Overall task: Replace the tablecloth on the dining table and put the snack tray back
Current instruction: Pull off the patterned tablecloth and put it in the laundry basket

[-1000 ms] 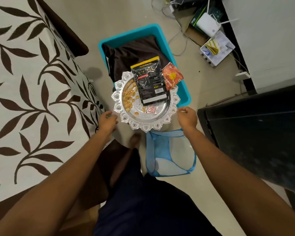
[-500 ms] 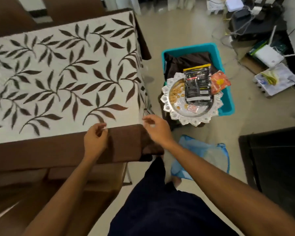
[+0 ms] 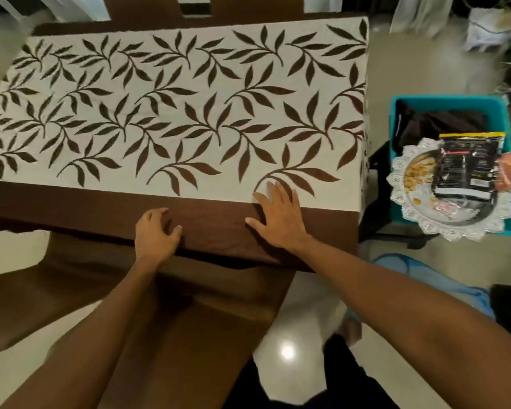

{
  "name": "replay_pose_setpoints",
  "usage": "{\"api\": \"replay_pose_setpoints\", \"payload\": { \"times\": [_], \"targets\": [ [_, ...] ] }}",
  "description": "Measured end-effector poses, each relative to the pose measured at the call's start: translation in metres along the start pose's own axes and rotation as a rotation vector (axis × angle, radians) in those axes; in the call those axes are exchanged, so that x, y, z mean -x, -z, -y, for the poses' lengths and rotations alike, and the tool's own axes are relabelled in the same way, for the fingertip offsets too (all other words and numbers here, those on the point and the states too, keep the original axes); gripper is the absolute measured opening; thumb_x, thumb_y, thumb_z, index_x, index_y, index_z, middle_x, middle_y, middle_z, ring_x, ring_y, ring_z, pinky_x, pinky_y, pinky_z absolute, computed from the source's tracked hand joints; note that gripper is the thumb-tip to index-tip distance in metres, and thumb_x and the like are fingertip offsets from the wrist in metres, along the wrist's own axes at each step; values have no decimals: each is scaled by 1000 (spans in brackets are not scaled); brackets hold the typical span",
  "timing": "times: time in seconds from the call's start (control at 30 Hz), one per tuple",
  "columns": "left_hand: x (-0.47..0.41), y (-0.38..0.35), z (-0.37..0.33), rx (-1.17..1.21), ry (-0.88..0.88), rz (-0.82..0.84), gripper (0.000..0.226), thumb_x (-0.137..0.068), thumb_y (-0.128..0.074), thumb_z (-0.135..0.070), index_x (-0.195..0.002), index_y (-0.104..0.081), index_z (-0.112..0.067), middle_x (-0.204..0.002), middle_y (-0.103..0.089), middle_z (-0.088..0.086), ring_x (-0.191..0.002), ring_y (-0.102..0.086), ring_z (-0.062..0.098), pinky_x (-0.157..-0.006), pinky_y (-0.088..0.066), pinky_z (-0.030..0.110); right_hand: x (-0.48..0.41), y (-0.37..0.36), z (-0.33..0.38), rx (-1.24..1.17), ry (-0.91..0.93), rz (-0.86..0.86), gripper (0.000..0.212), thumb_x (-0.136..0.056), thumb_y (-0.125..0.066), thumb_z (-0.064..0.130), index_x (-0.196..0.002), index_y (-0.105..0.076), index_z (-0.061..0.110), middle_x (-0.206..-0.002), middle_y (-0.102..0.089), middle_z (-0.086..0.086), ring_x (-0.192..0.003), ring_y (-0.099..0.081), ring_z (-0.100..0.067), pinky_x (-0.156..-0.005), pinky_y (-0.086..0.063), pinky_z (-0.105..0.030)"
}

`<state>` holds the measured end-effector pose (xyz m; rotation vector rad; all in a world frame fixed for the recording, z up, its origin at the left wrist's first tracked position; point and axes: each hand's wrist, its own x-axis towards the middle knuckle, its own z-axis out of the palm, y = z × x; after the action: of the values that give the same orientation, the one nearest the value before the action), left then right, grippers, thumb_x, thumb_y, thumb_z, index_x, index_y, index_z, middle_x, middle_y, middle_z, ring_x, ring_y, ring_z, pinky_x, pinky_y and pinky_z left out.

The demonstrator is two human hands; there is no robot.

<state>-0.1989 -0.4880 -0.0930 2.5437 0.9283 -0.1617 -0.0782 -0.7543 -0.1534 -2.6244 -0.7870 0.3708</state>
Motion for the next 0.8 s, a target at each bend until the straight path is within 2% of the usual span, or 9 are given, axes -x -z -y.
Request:
{"api": "replay_pose_setpoints", "payload": {
  "times": [0.13,0.27,0.33,0.5,0.6,0.8],
  "targets": [
    [-62,24,68,-63,-96,-46,59,-86,-70,-43,-136,-52,-15,-139,-50,10,-130,-45,29,-106,-43,49,-47,-26,61,21,-19,-26,74,-94,-38,71,-155,-33,28,-167,-16,-11,-155,-4,-29,-123,0,-58],
    [-155,65,144,-61,-121,-46,61,-88,-66,-50,-136,-51,-15,-143,-48,12,-135,-40,32,-107,-41,53,-125,-61,146,-50,-163,-111,71,-92,-38,73,-151,-39,32,-166,-19,-8,-155,-5,-27,-121,4,-60],
    [-183,74,164,-70,-153,-45,64,-87,-65,-53,-136,-51,-15,-144,-48,12,-136,-40,33,-108,-40,53,-145,-69,164,-60,-241,-160,69,-91,-38,75,-147,-42,33,-165,-21,-8,-154,-8,-27,-120,4,-62],
    [-239,110,246,-77,-8,-60,76,-84,-61,-65,-140,-48,-15,-148,-44,12,-138,-38,34,-107,-40,56,-183,-104,229,-18,-313,-159,73,-90,-35,78,-151,-33,38,-168,-13,-7,-156,0,-26,-121,7,-59],
    [-254,114,255,-95,9,-128,76,-83,-60,-68,-139,-49,-17,-150,-42,12,-137,-38,36,-106,-39,58,-187,-109,235,46,-328,-172,75,-89,-32,80,-153,-29,40,-169,-11,-6,-156,0,-26,-122,5,-59],
    [-254,101,249,-96,21,-238,72,-81,-59,-68,-133,-51,-19,-146,-45,10,-135,-37,35,-106,-35,56,-196,-111,237,64,-359,-227,81,-83,-35,85,-149,-35,39,-166,-18,-3,-155,-11,-24,-123,-2,-54]
  ]
}}
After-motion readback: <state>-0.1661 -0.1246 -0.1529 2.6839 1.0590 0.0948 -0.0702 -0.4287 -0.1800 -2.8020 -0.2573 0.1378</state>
